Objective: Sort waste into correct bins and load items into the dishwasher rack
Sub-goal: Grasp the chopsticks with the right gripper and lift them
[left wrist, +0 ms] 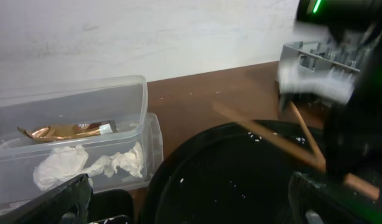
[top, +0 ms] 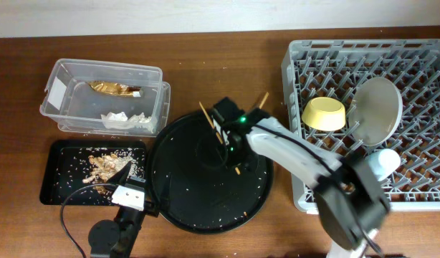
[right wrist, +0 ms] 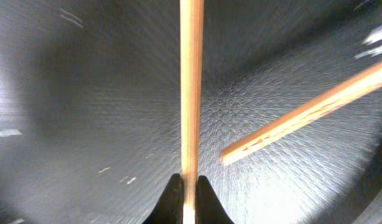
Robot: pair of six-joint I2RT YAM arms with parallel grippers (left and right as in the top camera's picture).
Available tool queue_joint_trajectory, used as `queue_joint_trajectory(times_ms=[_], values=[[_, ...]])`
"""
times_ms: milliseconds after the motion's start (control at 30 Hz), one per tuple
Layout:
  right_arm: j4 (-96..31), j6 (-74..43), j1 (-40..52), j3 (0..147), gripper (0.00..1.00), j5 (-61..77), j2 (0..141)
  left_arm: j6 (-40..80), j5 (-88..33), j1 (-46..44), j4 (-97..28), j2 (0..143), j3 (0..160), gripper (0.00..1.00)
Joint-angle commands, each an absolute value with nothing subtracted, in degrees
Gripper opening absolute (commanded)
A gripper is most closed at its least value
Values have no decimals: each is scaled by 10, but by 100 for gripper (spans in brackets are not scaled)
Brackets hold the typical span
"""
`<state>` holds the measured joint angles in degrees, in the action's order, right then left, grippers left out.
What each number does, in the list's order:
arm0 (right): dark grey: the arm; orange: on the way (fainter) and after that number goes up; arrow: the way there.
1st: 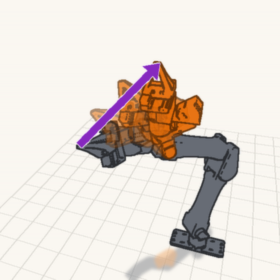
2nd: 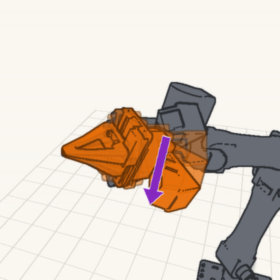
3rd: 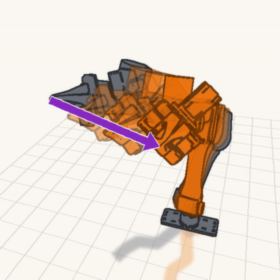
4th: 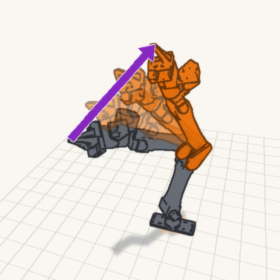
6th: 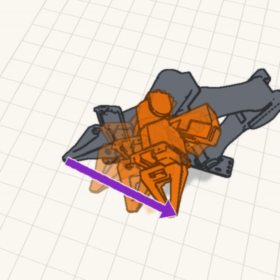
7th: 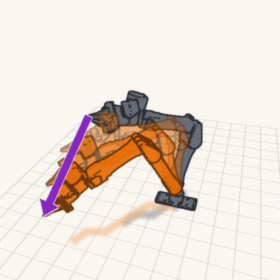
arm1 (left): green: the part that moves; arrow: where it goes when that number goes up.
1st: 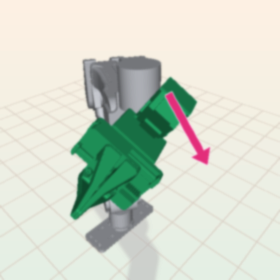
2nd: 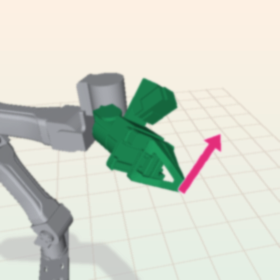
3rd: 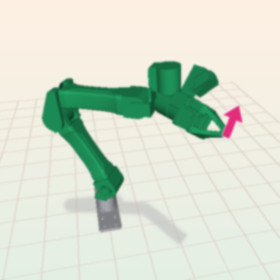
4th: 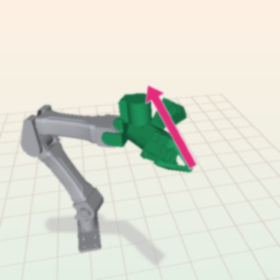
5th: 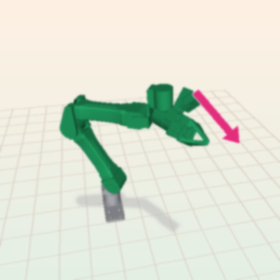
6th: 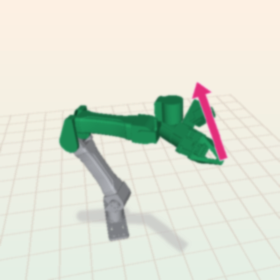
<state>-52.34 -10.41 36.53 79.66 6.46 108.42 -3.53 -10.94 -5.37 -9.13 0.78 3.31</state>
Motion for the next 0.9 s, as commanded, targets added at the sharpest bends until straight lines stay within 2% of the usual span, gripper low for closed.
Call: queue_joint_trajectory(times_ms=[0, 67, 200, 367, 400, 433, 533, 667, 700, 767, 867], values=[[-535, -110, 331, 837, 4, 29, 961, -44, -107, -56, -88, 4, 28, 100], [-546, -128, 266, 837, 4, -36, 915, -44, -107, -56, -88, 4, 28, 100], [-584, -123, 111, 833, 4, -25, 950, -44, -107, -56, -88, 4, 28, 100], [-594, -113, 89, 820, 6, -63, 1029, -44, -107, -56, -88, 4, 28, 100], [-590, -115, 90, 820, 20, -55, 1030, -44, -107, -56, -88, 4, 28, 100], [-593, -115, 90, 823, 24, -47, 1024, -44, -107, -56, -88, 4, 28, 100], [-602, -95, 109, 825, 30, 2, 991, -44, -107, -56, -88, 4, 28, 100], [-599, -93, 216, 823, 35, 30, 972, -44, -107, -56, -88, 4, 28, 100], [-583, -121, 258, 814, 40, 29, 979, -44, -107, -56, -88, 4, 28, 100], [-539, -171, 304, 793, 44, 10, 999, -44, -107, -56, -88, 4, 28, 100], [-453, -239, 334, 766, 44, -11, 1062, -44, -107, -56, -88, 4, 28, 100]])
